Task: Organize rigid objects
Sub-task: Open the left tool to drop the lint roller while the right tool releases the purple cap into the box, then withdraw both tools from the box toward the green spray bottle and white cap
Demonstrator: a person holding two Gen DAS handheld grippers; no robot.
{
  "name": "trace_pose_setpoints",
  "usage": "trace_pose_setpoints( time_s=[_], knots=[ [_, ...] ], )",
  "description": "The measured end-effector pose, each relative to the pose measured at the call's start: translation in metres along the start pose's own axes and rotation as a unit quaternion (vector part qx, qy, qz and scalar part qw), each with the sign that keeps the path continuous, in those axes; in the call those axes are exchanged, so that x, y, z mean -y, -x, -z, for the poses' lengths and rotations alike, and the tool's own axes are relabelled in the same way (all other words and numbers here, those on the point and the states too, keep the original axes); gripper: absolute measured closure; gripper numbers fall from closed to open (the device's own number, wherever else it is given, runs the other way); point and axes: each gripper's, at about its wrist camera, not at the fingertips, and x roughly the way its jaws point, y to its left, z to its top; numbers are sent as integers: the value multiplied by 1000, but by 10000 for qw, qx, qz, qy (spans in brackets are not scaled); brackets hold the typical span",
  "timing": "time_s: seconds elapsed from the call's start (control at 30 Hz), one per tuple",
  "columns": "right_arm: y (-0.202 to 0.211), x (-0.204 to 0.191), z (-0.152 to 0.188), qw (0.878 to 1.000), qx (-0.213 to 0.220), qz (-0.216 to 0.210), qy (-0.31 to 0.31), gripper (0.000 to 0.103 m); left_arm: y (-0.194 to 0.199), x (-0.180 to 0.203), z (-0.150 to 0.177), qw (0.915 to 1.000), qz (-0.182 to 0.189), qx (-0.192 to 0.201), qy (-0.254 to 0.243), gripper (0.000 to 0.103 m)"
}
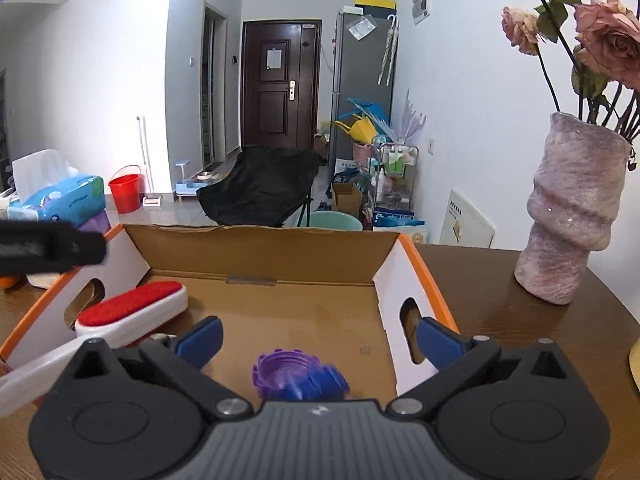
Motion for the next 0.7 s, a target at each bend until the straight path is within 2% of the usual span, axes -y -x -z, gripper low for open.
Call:
trace_pose_setpoints(
  time_s=[0.43, 0.7],
  knots=[
    [15, 4, -1, 9999, 156, -45, 12, 0, 13, -9, 0, 9998, -174, 18, 81, 0],
    [47, 8, 1, 9990, 425, -96, 31, 0, 33, -12, 6, 9997, -226, 91, 56, 0]
  ],
)
